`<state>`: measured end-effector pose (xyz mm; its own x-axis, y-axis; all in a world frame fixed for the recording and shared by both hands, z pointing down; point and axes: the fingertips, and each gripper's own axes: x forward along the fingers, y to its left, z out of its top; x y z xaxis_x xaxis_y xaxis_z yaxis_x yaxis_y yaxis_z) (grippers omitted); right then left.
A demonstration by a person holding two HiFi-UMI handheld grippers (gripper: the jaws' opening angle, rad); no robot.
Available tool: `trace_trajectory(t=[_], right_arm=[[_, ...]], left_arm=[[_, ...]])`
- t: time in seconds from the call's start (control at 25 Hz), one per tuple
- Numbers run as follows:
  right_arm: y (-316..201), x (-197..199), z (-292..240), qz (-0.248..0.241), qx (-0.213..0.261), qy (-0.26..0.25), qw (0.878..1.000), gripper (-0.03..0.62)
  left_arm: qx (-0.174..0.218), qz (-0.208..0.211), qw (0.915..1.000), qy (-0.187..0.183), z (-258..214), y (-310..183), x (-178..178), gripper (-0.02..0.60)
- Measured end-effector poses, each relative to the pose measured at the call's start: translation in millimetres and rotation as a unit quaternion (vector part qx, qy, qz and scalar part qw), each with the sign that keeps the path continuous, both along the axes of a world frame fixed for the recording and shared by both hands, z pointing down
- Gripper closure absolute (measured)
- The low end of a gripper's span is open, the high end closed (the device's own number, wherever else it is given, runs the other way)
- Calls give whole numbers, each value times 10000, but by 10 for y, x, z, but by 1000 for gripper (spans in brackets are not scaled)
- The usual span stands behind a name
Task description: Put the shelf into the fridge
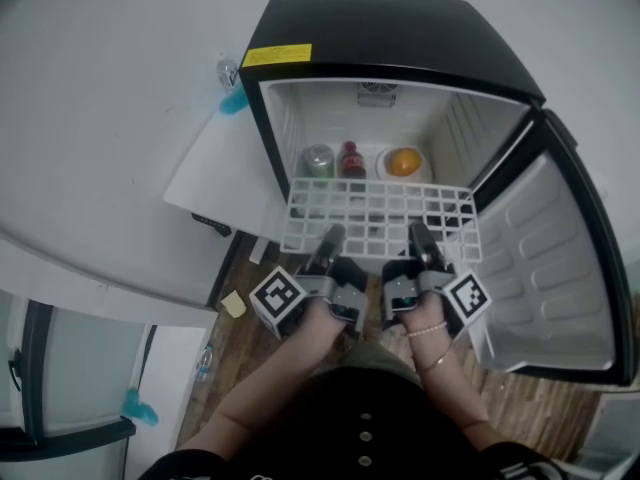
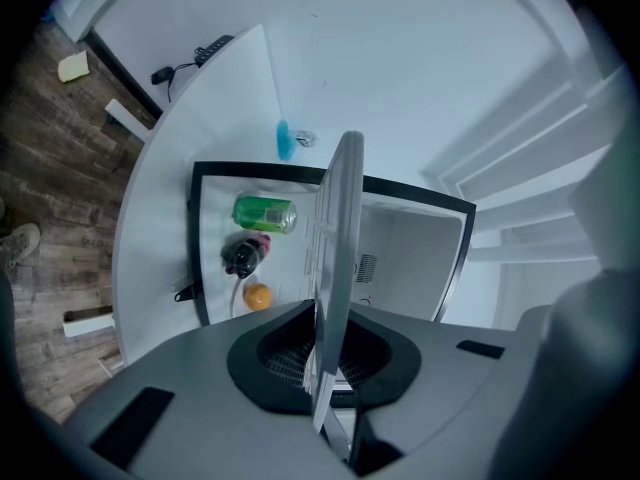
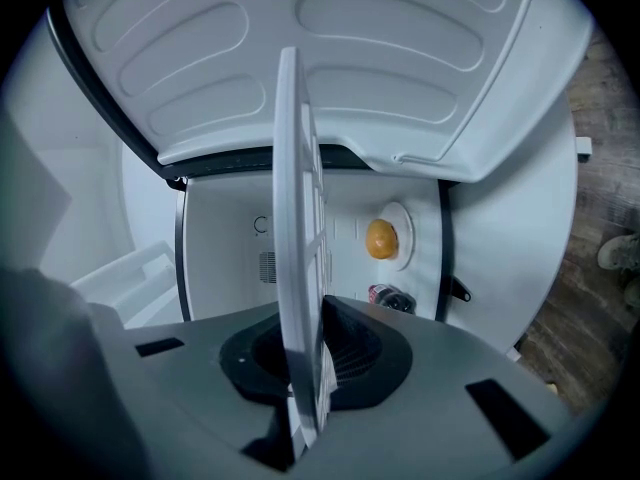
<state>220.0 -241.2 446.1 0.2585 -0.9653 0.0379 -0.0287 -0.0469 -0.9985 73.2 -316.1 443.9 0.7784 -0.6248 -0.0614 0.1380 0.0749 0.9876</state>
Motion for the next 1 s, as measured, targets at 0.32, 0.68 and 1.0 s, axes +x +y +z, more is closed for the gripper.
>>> trace_trajectory(t=[0.32,0.68,1.0], right_arm=[[-115,89,-29,-73,61,18,10000,562],[-163,126,-8,-101,45,-26,9999,562],[-197,149,-11,-93,72,-58,9999,562]], left_arm=[[6,-44,10000,63,-63,-104,84,546],[-29,-45,10000,60,-54,-106,105,546],[-71,-51,10000,42,-64,-105,123,546]])
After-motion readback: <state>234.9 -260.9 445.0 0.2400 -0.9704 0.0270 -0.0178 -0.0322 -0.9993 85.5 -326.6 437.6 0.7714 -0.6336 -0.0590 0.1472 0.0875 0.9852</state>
